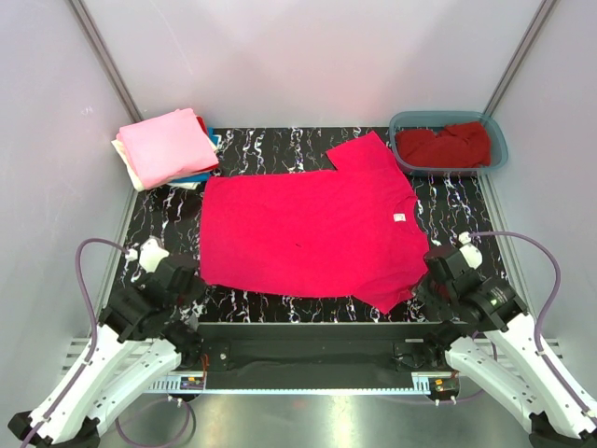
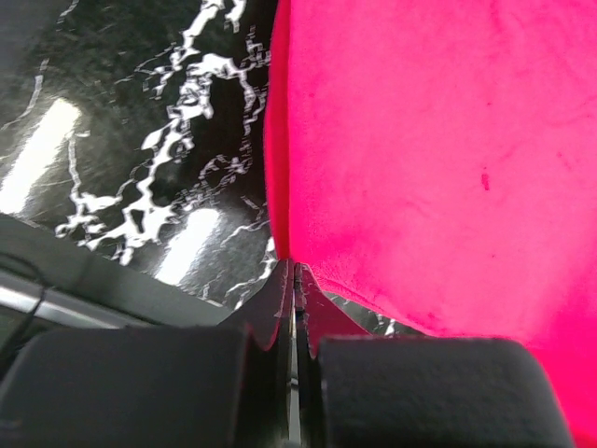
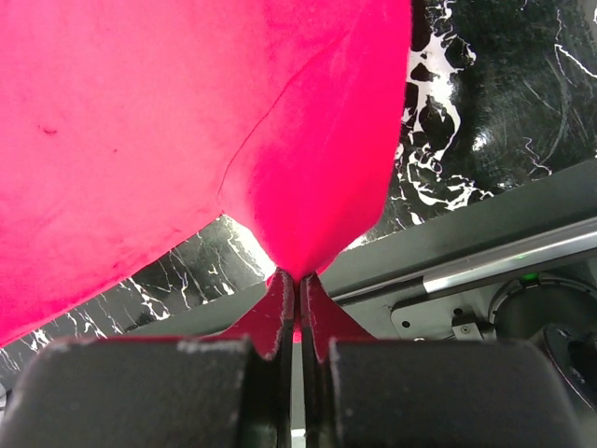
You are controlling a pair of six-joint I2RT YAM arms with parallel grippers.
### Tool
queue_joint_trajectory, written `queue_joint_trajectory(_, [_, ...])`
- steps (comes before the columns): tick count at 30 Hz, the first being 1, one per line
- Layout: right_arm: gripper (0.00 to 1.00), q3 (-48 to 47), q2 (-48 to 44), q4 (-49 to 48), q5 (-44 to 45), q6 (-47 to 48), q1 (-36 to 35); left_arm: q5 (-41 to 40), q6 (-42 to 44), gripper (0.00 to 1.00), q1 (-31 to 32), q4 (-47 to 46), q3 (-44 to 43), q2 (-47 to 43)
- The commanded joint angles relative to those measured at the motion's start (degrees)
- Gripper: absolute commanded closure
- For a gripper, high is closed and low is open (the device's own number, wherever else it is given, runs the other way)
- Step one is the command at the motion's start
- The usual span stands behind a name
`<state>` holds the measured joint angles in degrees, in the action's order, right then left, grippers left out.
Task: Fold and stack the t-shirts
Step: Flatten the tshirt out, then fold the tshirt
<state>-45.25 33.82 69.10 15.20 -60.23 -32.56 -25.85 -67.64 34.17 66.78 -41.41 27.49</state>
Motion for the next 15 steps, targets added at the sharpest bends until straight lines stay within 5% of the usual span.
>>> queue_joint_trajectory(1, [1.0, -1.5, -0.8, 0.9, 0.4, 0.3, 0.3, -2.9, -0.8, 1.0, 0.0, 2.8, -2.3, -1.1])
queue_joint_trajectory(9, [1.0, -6.9, 5.9, -4.3, -0.5, 6.8, 0.3, -2.8, 5.0, 0.96, 0.0, 0.4, -6.1, 4.2])
queue_joint_trajectory(15, [1.0, -16.5, 23.4, -6.1, 1.6, 15.0, 1.3, -0.3, 15.4, 1.0, -4.5, -5.0, -10.8, 16.1])
